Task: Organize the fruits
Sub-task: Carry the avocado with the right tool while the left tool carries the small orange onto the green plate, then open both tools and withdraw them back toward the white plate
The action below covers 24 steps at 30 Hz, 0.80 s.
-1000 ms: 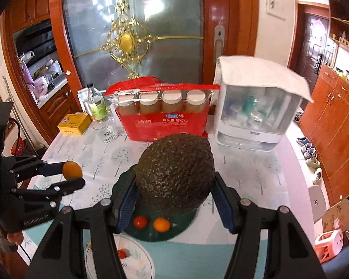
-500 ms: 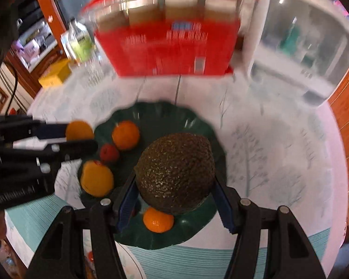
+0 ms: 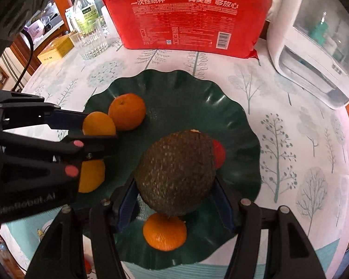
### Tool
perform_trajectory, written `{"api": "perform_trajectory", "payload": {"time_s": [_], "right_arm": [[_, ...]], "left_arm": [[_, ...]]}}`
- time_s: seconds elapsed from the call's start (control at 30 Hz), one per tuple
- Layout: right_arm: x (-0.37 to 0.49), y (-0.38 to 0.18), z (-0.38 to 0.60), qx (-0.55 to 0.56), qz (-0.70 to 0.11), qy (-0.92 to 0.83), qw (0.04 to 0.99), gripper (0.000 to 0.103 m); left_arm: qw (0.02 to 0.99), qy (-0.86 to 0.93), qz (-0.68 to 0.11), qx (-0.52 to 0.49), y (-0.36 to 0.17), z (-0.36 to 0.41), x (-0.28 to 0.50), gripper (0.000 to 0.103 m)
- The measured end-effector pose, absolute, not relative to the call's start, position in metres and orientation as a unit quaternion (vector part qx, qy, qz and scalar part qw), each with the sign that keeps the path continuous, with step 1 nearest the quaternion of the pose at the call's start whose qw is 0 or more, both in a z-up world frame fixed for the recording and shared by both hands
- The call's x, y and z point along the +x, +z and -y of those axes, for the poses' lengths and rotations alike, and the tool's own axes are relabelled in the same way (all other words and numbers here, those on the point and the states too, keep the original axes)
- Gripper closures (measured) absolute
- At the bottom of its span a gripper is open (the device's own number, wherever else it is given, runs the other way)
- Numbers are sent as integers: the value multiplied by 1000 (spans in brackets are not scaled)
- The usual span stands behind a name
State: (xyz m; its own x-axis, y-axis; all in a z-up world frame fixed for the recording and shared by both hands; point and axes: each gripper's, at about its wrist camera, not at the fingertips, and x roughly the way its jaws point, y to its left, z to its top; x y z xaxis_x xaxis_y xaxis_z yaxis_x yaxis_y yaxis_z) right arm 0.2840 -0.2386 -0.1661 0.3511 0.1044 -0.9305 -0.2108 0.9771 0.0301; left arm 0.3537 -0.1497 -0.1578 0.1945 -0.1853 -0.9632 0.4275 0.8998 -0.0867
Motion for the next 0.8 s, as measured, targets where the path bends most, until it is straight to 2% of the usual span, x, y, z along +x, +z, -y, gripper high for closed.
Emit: {"api": "perform_trajectory", "payload": {"time_s": [0.27,0.33,0.4,0.6,0.8], "right_arm": [[282,-168,238,-48,-566,100,817,40],[280,-166,239,-47,-567,101,816,40],[278,-162,240,-46,-564,102,818,40],[268,-146,240,-55,-544,101,831,40],[257,-138,237,-55,-540,102,834,40]], "left_arm": [[766,-199,-601,112,-161,149,346,64],[769,-194,-598,117,-159,149,344,49],[775,-187,-591,120,-155,148,342,40],[786,-184,-579,118,-142,144,336,28],[792,-179,-571,119,-130,138,325,26]]}}
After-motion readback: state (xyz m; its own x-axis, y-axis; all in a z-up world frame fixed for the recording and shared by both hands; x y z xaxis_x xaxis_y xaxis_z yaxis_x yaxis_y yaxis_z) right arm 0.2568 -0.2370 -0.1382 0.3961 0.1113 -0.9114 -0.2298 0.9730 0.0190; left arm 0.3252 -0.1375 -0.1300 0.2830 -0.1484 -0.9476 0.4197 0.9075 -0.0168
